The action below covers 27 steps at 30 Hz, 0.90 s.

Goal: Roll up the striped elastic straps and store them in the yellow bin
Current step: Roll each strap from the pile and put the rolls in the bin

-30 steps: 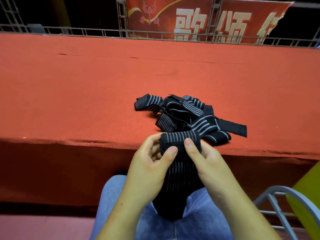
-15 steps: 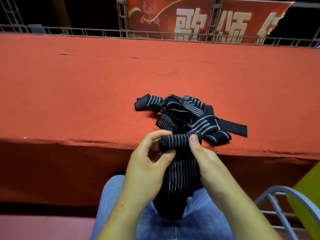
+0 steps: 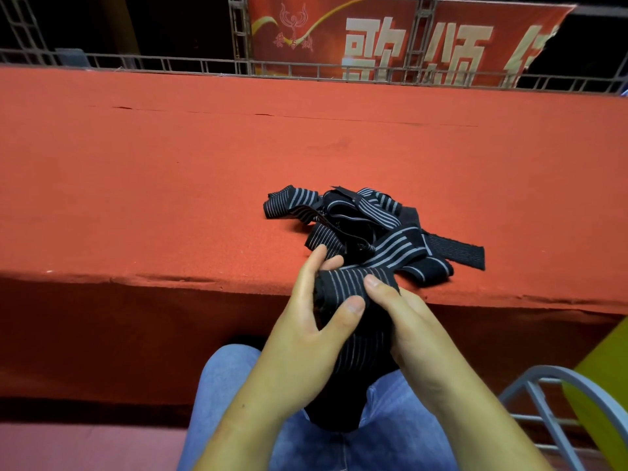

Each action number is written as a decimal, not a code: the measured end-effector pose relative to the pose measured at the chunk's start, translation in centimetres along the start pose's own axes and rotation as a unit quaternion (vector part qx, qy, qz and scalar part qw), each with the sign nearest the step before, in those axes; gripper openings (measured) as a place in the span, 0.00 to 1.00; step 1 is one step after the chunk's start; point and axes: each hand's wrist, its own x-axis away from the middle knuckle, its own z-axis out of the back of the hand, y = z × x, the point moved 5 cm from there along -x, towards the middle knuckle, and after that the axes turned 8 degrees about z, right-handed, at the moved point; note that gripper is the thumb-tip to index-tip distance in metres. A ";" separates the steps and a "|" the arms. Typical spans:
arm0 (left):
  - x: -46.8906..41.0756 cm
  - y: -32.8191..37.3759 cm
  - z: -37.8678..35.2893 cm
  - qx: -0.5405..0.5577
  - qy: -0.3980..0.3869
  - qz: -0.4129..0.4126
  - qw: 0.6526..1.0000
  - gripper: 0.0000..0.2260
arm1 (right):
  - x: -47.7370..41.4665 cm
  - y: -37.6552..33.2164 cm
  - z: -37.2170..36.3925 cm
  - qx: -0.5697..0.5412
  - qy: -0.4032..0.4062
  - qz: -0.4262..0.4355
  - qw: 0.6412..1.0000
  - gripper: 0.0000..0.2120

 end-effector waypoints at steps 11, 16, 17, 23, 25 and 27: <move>-0.3 -0.1 -0.5 0.012 -0.009 0.023 1.000 0.32 | 0.3 -0.4 -0.6 0.052 -0.027 0.030 0.998 0.19; -0.6 -0.7 -0.4 0.023 -0.008 0.036 0.999 0.32 | 0.0 -0.8 -0.2 0.068 0.009 0.065 0.996 0.19; -0.7 -0.8 -0.3 0.025 0.000 0.034 0.999 0.32 | 0.0 -0.9 0.0 0.071 0.018 0.073 0.995 0.19; -0.7 -0.2 0.0 0.019 0.021 0.015 0.999 0.19 | -0.1 -1.1 0.4 0.086 0.042 0.106 0.990 0.14; -0.7 0.0 0.1 0.029 0.024 0.015 0.999 0.16 | -0.1 -1.0 0.5 0.084 0.042 0.106 0.990 0.14; -0.6 0.2 0.1 0.034 0.023 0.012 0.999 0.14 | -0.1 -1.0 0.6 0.079 0.044 0.102 0.991 0.16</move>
